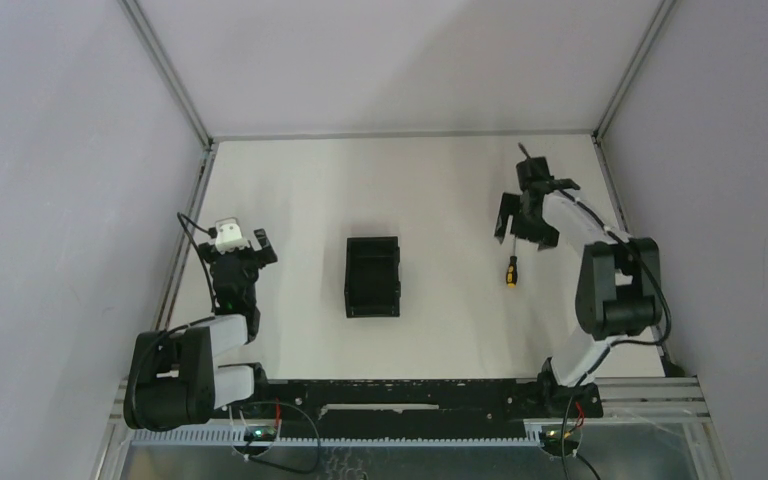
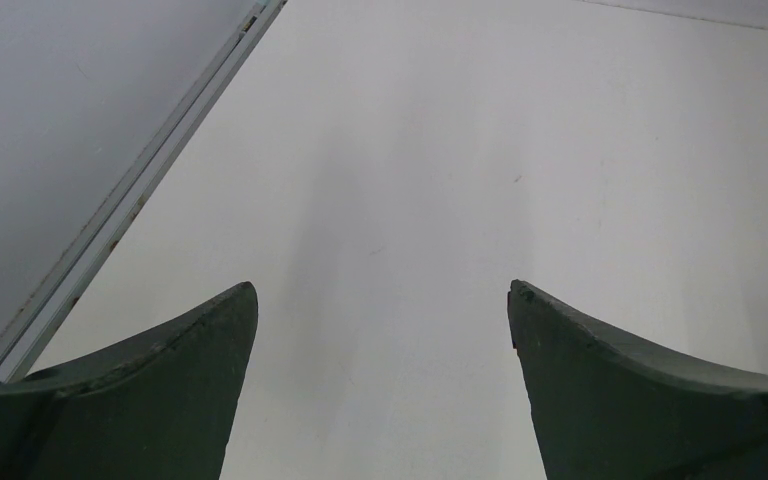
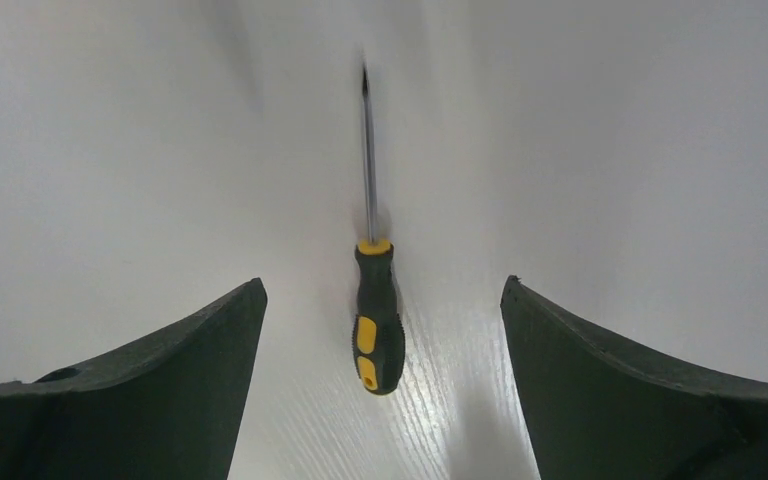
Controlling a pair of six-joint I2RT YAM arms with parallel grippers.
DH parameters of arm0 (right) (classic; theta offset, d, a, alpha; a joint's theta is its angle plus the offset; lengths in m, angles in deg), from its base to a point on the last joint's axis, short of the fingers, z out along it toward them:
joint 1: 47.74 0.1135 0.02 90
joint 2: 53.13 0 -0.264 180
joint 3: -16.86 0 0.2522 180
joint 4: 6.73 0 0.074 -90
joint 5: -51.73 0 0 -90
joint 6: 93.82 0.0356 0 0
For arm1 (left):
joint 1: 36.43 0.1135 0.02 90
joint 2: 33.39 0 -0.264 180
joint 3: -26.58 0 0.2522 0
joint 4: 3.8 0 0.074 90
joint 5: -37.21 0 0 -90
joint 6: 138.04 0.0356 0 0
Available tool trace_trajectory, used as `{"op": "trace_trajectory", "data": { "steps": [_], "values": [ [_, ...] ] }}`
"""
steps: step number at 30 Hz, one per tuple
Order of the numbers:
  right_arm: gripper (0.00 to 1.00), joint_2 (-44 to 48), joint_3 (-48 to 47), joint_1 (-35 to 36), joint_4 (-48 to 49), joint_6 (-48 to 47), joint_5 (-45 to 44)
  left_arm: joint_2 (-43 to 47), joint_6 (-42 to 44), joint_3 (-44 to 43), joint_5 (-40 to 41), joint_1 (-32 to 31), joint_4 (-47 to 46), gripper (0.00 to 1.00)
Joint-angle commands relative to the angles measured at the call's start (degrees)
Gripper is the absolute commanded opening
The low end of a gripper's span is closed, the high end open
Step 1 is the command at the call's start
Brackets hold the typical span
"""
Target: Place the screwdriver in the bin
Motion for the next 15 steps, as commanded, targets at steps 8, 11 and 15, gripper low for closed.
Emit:
{"op": "trace_trajectory", "data": {
  "steps": [8, 11, 15],
  "values": [
    [0.61, -8.78, 6.64, 0.17, 4.00, -2.02, 4.87, -0.23, 0.79, -3.08, 0.13, -0.24, -2.29, 1.00],
    [0.08, -8.51, 6.31, 0.19, 3.88, -2.56, 5.83, -0.22, 0.81, -3.15, 0.11, -0.28, -2.30, 1.00],
    [0.00, -4.11, 2.20, 0.26, -1.48, -2.86, 3.89, -0.25, 0.79, -3.11, 0.14, -0.27, -2.29, 1.00]
  ]
}}
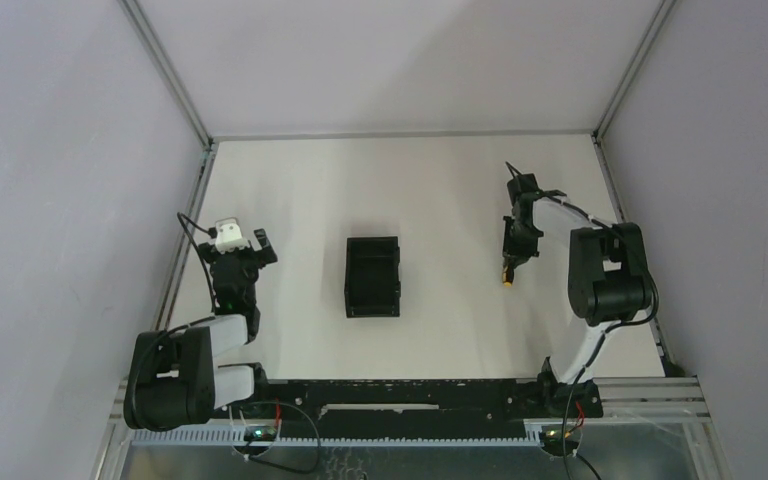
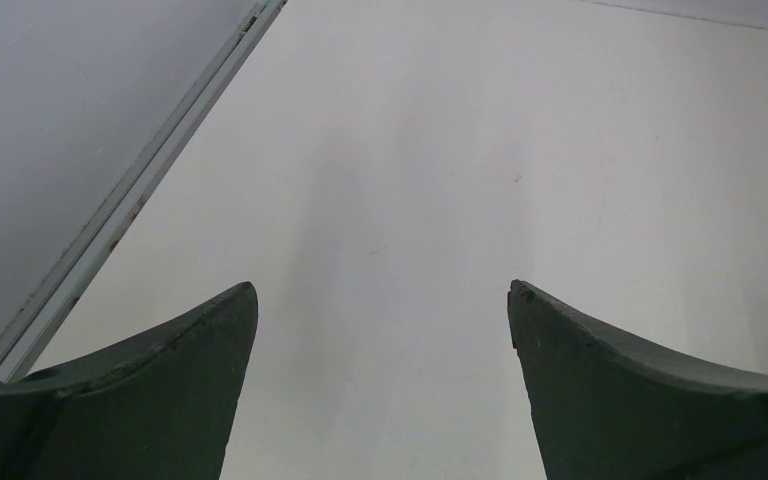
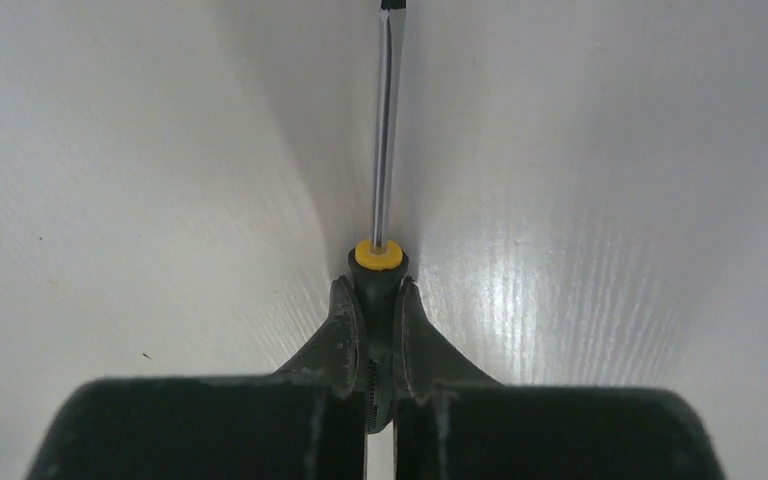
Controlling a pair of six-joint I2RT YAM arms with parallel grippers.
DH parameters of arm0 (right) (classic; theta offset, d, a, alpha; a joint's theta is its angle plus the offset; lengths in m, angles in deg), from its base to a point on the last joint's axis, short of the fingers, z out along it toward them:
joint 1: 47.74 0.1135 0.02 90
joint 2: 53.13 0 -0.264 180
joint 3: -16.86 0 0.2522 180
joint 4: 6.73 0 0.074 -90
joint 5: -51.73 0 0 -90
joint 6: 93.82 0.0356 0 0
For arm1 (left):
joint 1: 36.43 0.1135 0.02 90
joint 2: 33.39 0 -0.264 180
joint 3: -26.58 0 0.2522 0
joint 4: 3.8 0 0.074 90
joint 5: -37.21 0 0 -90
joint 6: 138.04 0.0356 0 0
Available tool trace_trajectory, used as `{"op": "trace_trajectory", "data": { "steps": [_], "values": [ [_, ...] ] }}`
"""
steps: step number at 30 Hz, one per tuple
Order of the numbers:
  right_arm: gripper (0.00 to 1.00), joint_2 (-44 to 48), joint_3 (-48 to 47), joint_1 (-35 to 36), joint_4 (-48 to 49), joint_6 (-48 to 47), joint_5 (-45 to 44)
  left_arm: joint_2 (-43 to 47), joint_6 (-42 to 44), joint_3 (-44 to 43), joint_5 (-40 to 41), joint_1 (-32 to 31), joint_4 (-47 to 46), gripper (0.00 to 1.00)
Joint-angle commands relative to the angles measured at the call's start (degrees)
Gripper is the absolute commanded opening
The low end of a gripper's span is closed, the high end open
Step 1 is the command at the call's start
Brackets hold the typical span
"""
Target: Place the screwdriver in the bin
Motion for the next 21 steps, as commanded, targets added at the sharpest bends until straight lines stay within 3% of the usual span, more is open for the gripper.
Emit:
{"op": "trace_trajectory", "data": {
  "steps": [1, 8, 14, 16, 21],
  "values": [
    [0.00, 5.62, -5.40, 0.27, -5.95, -1.14, -2.49, -0.23, 0.79, -3.14, 0.18, -0.23, -2.29, 1.00],
    [0.00, 15.33, -19.31, 0.68, -23.11, -0.39, -6.11, -0.19, 0.79, -3.16, 0.19, -0.25, -2.32, 1.00],
    [0.00, 20.12, -21.21, 3.83, -23.57, 2.28, -5.56, -0.23, 0.80, -3.15, 0.13, -0.25, -2.35, 1.00],
    [0.00, 20.10, -21.33, 8.23, -22.44, 4.39, -6.42, -0.23, 0.83, -3.17, 0.16, -0.25, -2.30, 1.00],
    [0.00, 15.24, -25.64, 27.42, -17.70, 8.57, -4.38, -0.25, 0.83, -3.10, 0.19, -0.25, -2.29, 1.00]
  ]
}}
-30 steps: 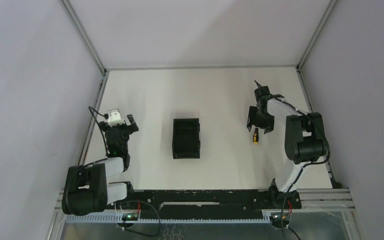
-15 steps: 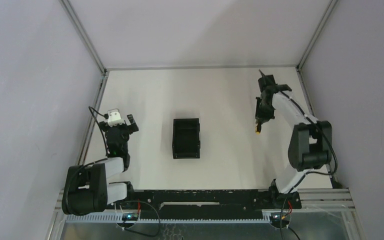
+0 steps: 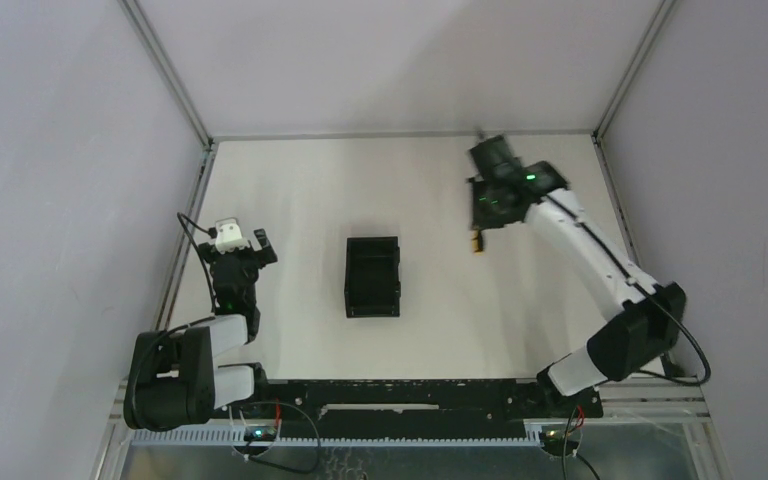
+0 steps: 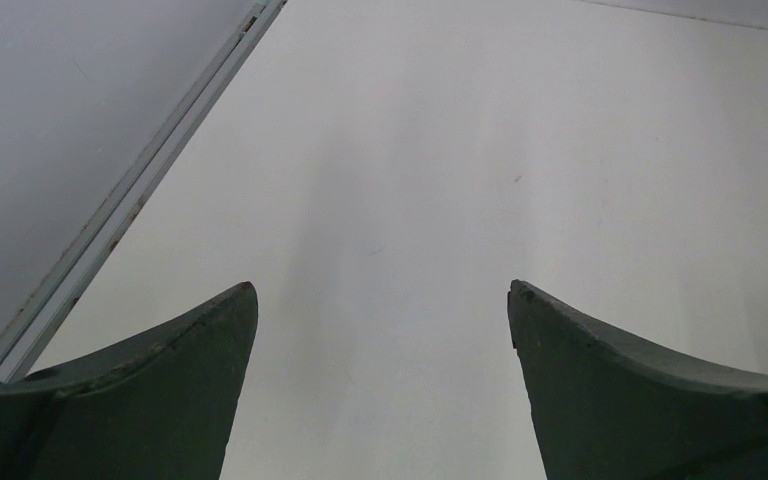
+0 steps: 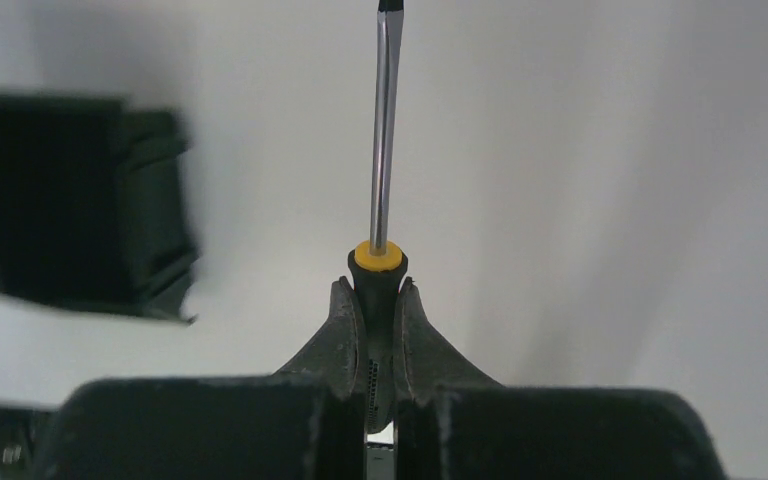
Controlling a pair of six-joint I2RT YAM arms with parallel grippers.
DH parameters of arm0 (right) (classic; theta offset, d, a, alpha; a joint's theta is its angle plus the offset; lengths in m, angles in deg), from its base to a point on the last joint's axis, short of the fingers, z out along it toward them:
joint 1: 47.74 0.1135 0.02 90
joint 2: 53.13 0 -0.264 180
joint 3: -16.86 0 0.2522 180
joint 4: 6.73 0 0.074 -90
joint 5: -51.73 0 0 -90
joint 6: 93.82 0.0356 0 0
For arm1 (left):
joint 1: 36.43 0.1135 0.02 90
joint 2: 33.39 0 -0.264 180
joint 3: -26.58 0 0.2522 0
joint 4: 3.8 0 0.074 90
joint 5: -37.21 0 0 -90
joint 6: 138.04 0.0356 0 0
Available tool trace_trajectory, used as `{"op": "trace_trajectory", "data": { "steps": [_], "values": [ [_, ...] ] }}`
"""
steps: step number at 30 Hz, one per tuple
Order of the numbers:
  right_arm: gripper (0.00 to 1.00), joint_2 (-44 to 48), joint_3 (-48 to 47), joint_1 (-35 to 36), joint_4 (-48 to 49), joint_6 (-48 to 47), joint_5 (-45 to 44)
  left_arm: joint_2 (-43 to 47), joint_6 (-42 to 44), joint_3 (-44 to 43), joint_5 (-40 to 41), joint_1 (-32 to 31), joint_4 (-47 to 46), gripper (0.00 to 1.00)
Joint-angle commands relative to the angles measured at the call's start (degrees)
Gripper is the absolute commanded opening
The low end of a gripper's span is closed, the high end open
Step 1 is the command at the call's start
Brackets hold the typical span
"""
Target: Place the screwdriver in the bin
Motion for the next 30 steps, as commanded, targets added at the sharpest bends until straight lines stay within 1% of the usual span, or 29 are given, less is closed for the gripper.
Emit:
{"op": "trace_trajectory", "data": {
  "steps": [1, 3, 6, 8, 12, 16, 21, 24, 25, 27, 28, 30],
  "values": [
    [0.00, -5.59, -5.22, 14.89, 5.98, 4.30, 3.79, -0.23, 0.87, -3.11, 0.15, -0.28, -2.27, 1.00],
    [0.00, -8.90, -8.20, 20.82, 8.71, 3.63, 4.55, -0.21, 0.79, -3.12, 0.18, -0.27, -2.28, 1.00],
    [0.00, -13.87, -12.86, 27.63, 9.35, 1.59, 1.67, -0.16, 0.79, -3.10, 0.15, -0.28, -2.30, 1.00],
    [0.00, -16.48, -14.30, 30.18, 10.65, -0.97, 1.51, -0.23, 0.79, -3.13, 0.21, -0.28, -2.29, 1.00],
    [0.00, -22.15, -13.80, 32.34, 14.89, -3.68, 4.86, -0.22, 0.79, -3.11, 0.19, -0.28, -2.27, 1.00],
    [0.00, -27.68, -12.66, 32.81, 16.26, -4.26, 4.57, -0.22, 0.81, -3.14, 0.21, -0.28, -2.29, 1.00],
    [0.00, -30.83, -9.30, 33.17, 19.06, -5.20, 4.33, -0.23, 0.81, -3.10, 0.18, -0.28, -2.28, 1.00],
    [0.07, -31.57, -8.24, 33.31, 20.01, -5.06, 4.04, -0.23, 0.83, -3.11, 0.15, -0.27, -2.28, 1.00],
    [0.12, -31.66, -8.07, 33.31, 20.14, -4.90, 3.72, -0.23, 0.79, -3.11, 0.19, -0.28, -2.34, 1.00],
    [0.27, -31.58, -7.92, 33.31, 20.11, -4.63, 2.76, -0.23, 0.86, -3.17, 0.19, -0.27, -2.30, 1.00],
    [0.31, -31.26, -7.92, 33.35, 20.03, -4.54, 2.21, -0.23, 0.86, -3.12, 0.18, -0.28, -2.30, 1.00],
    [0.37, -29.78, -7.85, 33.52, 19.94, -4.25, 0.58, -0.20, 0.80, -3.14, 0.14, -0.23, -2.27, 1.00]
  ]
}}
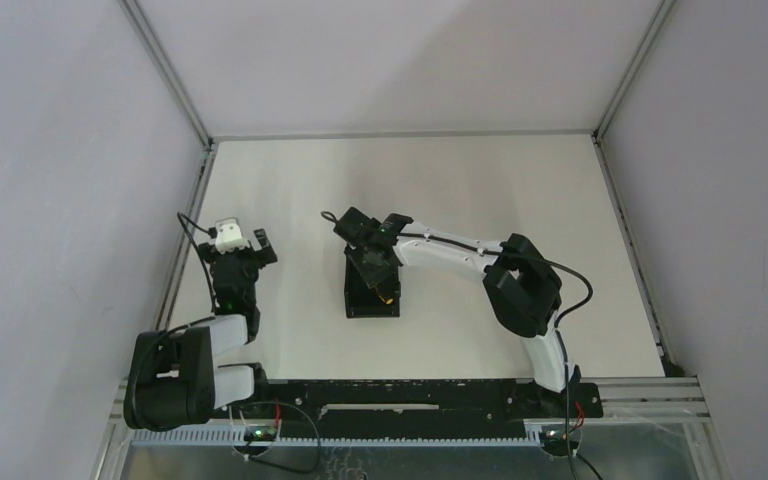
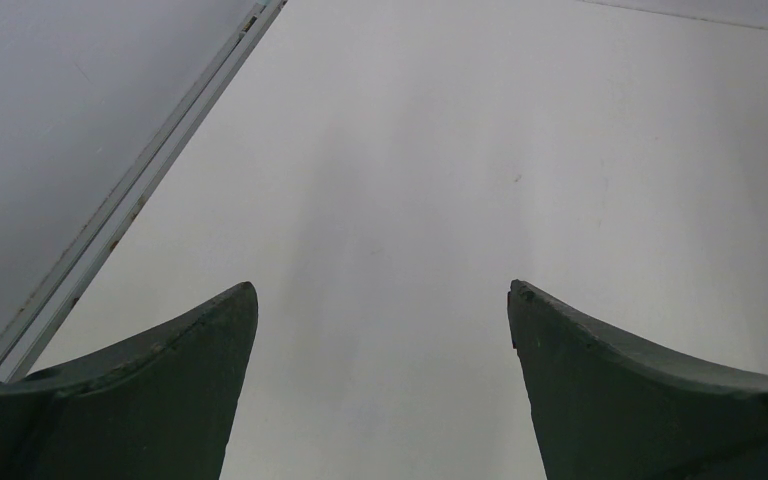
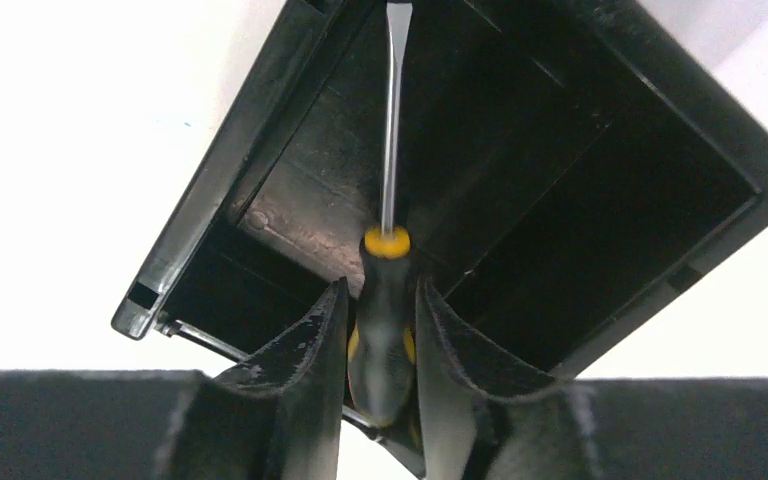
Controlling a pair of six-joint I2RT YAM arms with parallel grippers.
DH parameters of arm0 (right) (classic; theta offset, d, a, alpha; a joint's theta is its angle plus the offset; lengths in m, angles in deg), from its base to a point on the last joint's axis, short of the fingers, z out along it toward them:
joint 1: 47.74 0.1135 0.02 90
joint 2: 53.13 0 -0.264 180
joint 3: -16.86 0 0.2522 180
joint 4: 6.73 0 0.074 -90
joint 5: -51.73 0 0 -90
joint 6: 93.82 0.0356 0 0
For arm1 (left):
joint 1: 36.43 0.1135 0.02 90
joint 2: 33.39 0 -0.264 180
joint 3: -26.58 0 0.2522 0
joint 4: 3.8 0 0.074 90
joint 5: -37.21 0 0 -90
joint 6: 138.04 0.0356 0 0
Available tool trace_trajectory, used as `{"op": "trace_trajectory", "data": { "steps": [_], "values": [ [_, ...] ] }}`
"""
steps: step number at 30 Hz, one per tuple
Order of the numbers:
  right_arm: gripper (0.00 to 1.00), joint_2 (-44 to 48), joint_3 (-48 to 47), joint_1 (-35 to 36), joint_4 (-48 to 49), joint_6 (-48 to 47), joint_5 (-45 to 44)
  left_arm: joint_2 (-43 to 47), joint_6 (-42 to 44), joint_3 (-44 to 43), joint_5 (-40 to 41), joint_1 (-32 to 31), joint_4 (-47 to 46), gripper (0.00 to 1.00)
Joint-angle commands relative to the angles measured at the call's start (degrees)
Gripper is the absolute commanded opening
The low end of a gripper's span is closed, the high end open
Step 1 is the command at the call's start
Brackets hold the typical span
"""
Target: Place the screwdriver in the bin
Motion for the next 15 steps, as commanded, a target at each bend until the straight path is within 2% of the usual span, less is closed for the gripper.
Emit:
{"op": "trace_trajectory", "data": {
  "steps": [1, 3, 8, 10, 11, 12, 13, 15],
  "values": [
    [0.40, 4.11, -0.34, 0.54, 2.77, 0.04, -3.84, -0.23, 0.83, -3.10, 0.16, -0.25, -2.29, 1.00],
    [0.44, 6.76, -0.10, 0.65, 3.28, 0.01, -4.72, -0.23, 0.79, -3.10, 0.18, -0.25, -2.32, 1.00],
    [0.45, 15.18, -0.20, 0.66, 3.70, 0.06, -6.01, -0.23, 0.84, -3.11, 0.15, -0.25, -2.28, 1.00],
    [0.51, 20.07, 0.31, 0.48, 4.06, -0.27, -6.83, -0.23, 0.79, -3.16, 0.14, -0.27, -2.35, 1.00],
    [0.58, 22.40, 0.91, 0.26, 4.31, -0.61, -7.01, -0.23, 0.79, -3.11, 0.20, -0.26, -2.30, 1.00],
    [0.74, 24.75, 1.87, -0.23, 4.76, -0.83, -7.03, -0.23, 0.79, -3.15, 0.17, -0.25, -2.29, 1.00],
    [0.96, 27.10, 3.09, -0.92, 5.43, -1.01, -6.80, -0.23, 0.83, -3.14, 0.20, -0.25, -2.29, 1.00],
    [1.00, 32.08, 6.59, -2.63, 7.54, -1.83, -5.26, -0.22, 0.79, -3.14, 0.21, -0.25, -2.30, 1.00]
  ]
}}
